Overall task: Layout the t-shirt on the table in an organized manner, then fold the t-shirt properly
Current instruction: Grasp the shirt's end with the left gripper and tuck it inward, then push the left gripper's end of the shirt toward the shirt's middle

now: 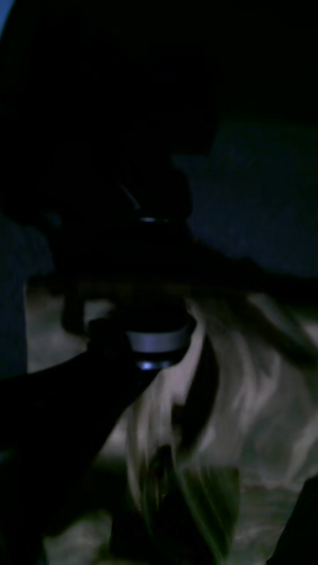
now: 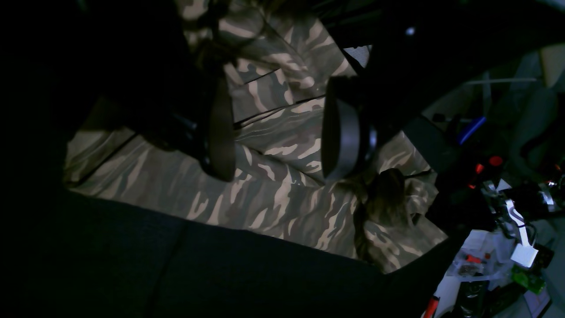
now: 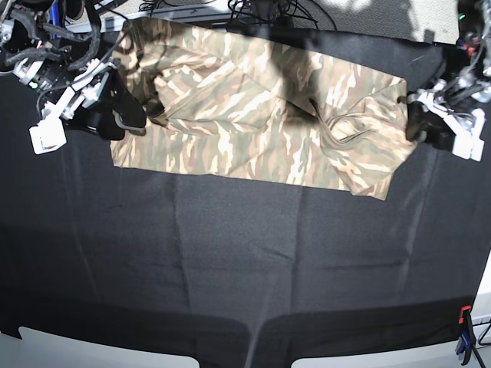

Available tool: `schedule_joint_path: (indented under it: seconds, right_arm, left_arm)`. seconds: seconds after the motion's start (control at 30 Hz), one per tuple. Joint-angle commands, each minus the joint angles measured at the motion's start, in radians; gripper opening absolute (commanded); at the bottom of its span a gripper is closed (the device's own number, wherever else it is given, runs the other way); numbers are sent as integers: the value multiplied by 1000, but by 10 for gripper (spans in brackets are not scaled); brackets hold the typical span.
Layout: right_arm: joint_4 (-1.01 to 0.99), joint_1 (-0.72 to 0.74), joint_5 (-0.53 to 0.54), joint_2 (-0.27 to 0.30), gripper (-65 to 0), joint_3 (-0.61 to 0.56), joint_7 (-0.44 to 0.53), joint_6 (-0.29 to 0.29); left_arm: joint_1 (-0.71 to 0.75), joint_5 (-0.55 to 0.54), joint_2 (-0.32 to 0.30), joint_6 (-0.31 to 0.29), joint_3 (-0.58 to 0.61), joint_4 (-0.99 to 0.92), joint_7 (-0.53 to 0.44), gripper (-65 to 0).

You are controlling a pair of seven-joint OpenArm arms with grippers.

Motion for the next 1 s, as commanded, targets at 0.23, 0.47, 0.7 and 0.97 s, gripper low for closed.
schedule_joint_path:
  seconds: [0.23, 0.47, 0.7, 0.97]
  right_arm:
    - [14, 2, 29, 11, -347, 5, 20, 2]
    - [14, 3, 29, 11, -347, 5, 20, 2]
    - [14, 3, 29, 11, -347, 5, 20, 2]
    - [14, 3, 29, 11, -347, 5, 20, 2]
  left_arm:
    - [-43, -123, -16, -16, -6, 21, 18, -409]
    - [-40, -234, -16, -32, -6, 21, 111, -650]
    - [-40, -408, 18, -132, -6, 21, 219, -650]
    - [-41, -574, 161, -145, -5, 21, 364, -650]
